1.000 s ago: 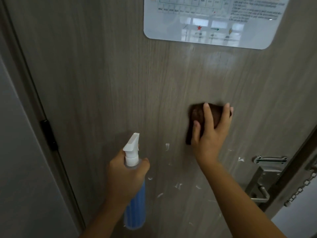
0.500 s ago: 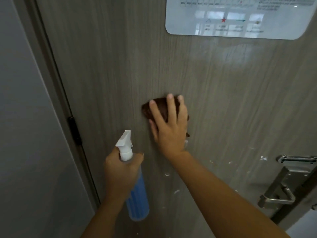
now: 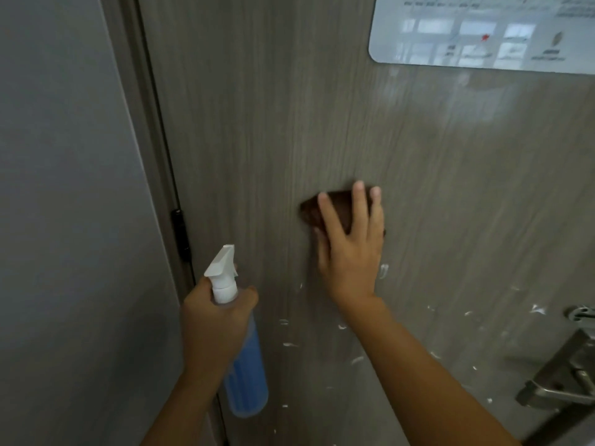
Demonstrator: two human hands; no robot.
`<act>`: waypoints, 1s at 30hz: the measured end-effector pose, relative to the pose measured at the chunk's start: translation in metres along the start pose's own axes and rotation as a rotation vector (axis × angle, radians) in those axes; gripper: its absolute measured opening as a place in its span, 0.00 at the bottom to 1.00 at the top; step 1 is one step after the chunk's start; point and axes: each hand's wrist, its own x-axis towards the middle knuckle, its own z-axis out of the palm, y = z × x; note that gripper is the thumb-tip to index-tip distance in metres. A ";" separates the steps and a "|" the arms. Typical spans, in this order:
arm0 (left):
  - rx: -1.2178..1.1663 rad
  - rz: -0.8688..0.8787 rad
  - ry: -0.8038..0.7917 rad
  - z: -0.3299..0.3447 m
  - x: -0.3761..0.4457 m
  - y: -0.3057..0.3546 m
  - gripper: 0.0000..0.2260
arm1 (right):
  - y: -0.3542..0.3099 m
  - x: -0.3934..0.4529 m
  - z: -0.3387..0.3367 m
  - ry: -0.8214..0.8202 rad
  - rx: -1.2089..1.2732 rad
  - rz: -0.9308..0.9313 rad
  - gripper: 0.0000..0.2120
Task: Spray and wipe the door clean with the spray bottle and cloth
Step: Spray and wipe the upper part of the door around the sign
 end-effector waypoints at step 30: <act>0.021 0.071 0.013 -0.029 0.009 0.003 0.10 | -0.026 -0.049 0.015 -0.247 0.043 -0.416 0.23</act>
